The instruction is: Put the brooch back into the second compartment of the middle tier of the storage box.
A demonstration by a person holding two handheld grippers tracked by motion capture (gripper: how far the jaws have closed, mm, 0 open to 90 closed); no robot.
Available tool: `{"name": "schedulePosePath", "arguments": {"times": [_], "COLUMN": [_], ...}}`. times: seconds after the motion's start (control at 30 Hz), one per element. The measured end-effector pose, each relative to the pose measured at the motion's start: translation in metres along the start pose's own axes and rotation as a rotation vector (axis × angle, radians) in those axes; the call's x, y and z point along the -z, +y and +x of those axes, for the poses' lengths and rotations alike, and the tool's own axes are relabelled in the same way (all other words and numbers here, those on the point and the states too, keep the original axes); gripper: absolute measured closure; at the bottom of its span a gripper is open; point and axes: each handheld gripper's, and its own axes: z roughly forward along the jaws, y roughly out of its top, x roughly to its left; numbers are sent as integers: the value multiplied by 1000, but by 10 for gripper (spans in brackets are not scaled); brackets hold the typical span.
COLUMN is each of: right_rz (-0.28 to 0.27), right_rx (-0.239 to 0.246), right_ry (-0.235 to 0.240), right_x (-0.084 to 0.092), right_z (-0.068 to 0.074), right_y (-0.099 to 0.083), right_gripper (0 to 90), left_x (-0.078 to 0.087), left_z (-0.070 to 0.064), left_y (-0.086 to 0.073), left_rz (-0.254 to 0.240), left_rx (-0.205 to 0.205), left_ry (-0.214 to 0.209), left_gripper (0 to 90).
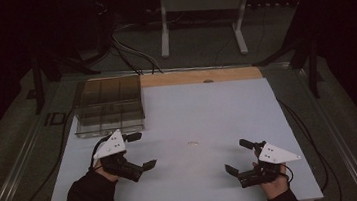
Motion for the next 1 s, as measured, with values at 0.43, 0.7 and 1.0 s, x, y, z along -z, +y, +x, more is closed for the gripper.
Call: {"name": "schedulePosePath", "arguments": {"times": [0.43,0.7,1.0], "right_rz": [2,2,0], "right_rx": [-1,6,4], "right_ry": [3,5,8], "right_x": [0,0,0], "right_z": [0,1,1], "right_y": [0,0,1], "right_gripper": [0,0,0], "left_x": [-29,-46,-67], "left_z": [4,5,5], "left_y": [9,15,16], "left_rz": [11,25,42], "left_rx": [-13,-22,-14], "left_ry": [-41,-60,-76], "left_gripper": [3,3,3]}}
